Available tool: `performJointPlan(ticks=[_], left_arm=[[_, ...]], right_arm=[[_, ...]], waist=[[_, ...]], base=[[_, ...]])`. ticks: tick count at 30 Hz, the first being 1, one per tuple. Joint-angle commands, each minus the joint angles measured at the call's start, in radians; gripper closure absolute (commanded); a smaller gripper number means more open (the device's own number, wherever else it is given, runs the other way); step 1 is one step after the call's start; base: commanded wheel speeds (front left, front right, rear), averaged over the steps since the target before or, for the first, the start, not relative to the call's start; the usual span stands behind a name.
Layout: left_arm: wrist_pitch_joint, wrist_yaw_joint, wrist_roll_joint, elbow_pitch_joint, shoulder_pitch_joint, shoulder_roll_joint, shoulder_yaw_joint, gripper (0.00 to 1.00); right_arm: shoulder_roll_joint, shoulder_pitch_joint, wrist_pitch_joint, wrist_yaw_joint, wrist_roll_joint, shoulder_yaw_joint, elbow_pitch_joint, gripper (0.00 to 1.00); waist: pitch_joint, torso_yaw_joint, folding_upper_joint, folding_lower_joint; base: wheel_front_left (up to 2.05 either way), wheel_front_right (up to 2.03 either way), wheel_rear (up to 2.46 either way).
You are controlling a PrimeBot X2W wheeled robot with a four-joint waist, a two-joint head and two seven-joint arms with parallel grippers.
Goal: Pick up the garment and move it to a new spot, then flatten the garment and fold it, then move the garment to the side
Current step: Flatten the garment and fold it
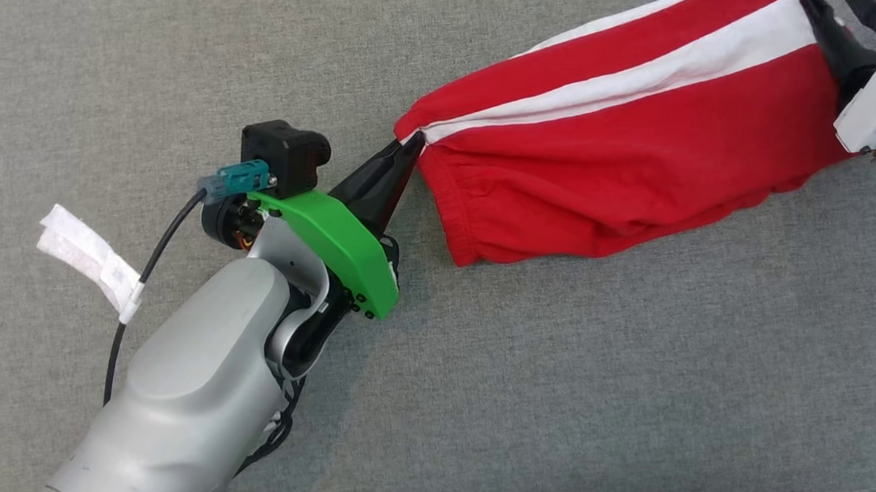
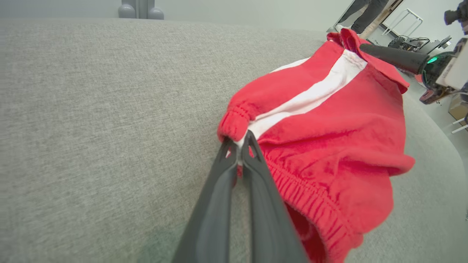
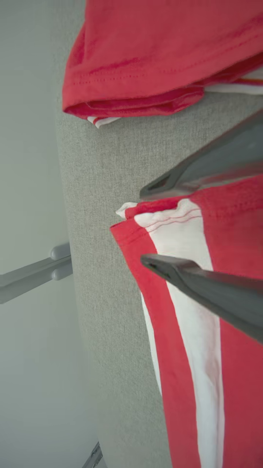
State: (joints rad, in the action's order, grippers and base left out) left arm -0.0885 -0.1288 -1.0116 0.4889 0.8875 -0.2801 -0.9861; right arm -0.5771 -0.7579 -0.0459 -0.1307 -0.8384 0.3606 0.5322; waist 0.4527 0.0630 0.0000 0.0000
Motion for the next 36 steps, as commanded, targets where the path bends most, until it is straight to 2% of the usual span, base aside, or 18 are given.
performJointPlan(ticks=[1,5,7,11,16,22,28,36], left_arm=[[-0.023,-0.002,-0.007,0.008,0.009,-0.007,-0.007,0.0],[-0.108,0.0,0.013,0.034,-0.041,-0.017,-0.019,0.0],[-0.136,0.018,0.031,0.035,-0.067,-0.023,-0.016,0.0],[-0.171,0.094,0.078,-0.001,-0.16,-0.044,0.022,0.0],[-0.176,0.213,0.19,-0.159,-0.367,-0.033,0.196,0.0],[-0.176,0.28,0.379,-0.355,-0.624,0.029,0.377,0.0],[-0.175,0.287,0.549,-0.464,-0.803,0.109,0.497,0.0],[-0.175,0.218,0.713,-0.52,-0.884,0.186,0.537,0.0]], right_arm=[[-0.005,0.006,0.035,0.0,-0.014,0.013,0.0,0.0],[-0.024,0.074,0.113,0.0,-0.063,0.067,-0.021,0.0],[-0.033,0.115,0.14,0.0,-0.076,0.092,-0.038,0.0],[-0.047,0.201,0.195,0.0,-0.095,0.127,-0.075,0.0],[-0.054,0.317,0.253,0.0,-0.112,0.132,-0.106,0.0],[-0.029,0.457,0.287,0.0,-0.12,0.09,-0.125,0.0],[-0.02,0.509,0.269,0.0,-0.115,0.039,-0.113,0.0],[-0.065,0.399,0.151,0.0,-0.031,-0.079,0.064,0.0]], waist=[[-0.014,-0.003,0.0,0.0],[-0.068,-0.008,0.0,0.0],[-0.098,-0.011,0.0,0.0],[-0.163,-0.02,0.0,0.0],[-0.232,-0.011,0.0,0.0],[-0.284,0.028,0.0,0.0],[-0.304,0.089,0.0,0.0],[-0.271,0.219,0.0,0.0]], base=[[0.0,0.0,0.0],[0.0,0.0,0.0],[0.0,0.0,0.0],[0.0,0.0,0.0],[0.0,0.0,0.0],[0.0,0.0,0.0],[0.0,0.0,0.0],[0.0,0.0,0.0]])
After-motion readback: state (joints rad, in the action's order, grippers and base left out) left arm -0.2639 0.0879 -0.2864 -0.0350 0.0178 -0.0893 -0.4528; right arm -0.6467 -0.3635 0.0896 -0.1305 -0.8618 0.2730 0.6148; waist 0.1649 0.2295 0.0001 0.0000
